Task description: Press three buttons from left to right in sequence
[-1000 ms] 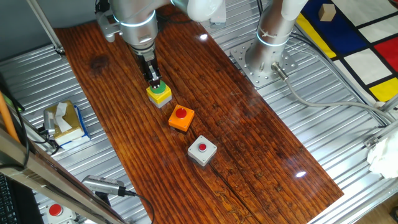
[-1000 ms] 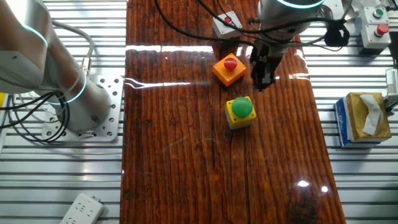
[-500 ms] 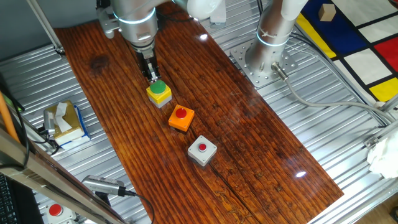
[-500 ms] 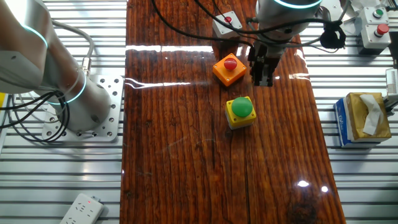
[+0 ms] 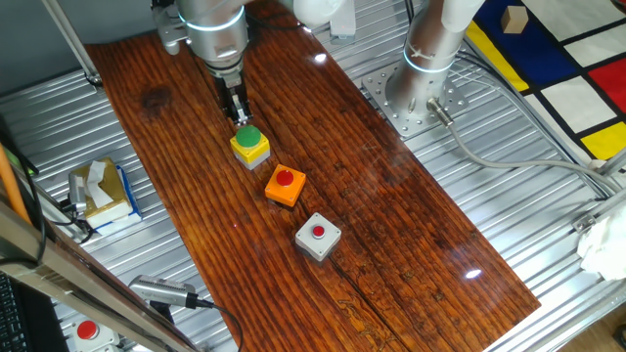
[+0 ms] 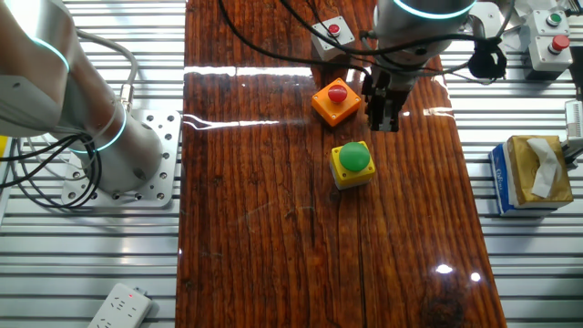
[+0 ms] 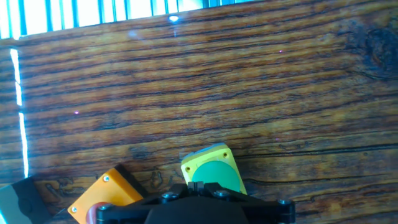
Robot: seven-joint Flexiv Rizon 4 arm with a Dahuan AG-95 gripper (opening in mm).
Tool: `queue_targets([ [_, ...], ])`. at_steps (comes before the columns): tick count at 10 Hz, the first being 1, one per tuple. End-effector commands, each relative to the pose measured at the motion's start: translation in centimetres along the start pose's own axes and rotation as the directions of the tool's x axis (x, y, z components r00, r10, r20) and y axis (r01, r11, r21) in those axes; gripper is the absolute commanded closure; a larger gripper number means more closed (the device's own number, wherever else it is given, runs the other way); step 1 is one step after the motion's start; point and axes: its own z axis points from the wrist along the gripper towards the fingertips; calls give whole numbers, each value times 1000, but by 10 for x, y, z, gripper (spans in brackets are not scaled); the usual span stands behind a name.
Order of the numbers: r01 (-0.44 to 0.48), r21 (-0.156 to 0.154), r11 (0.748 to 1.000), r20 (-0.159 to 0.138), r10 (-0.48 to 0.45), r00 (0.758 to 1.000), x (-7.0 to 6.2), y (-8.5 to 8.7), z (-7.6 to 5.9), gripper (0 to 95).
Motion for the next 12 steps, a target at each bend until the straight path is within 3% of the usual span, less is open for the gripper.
queue_targets([
  [1,5,-2,1000,10,-5,1000,0,-1,0,190],
  [4,21,-6,1000,27,-21,999,1,-7,0,190],
  [7,72,-5,997,62,-72,996,7,-23,4,190],
  [8,82,-5,997,71,-82,994,12,-28,7,0],
  [12,65,-14,998,90,-63,994,26,-31,15,0],
])
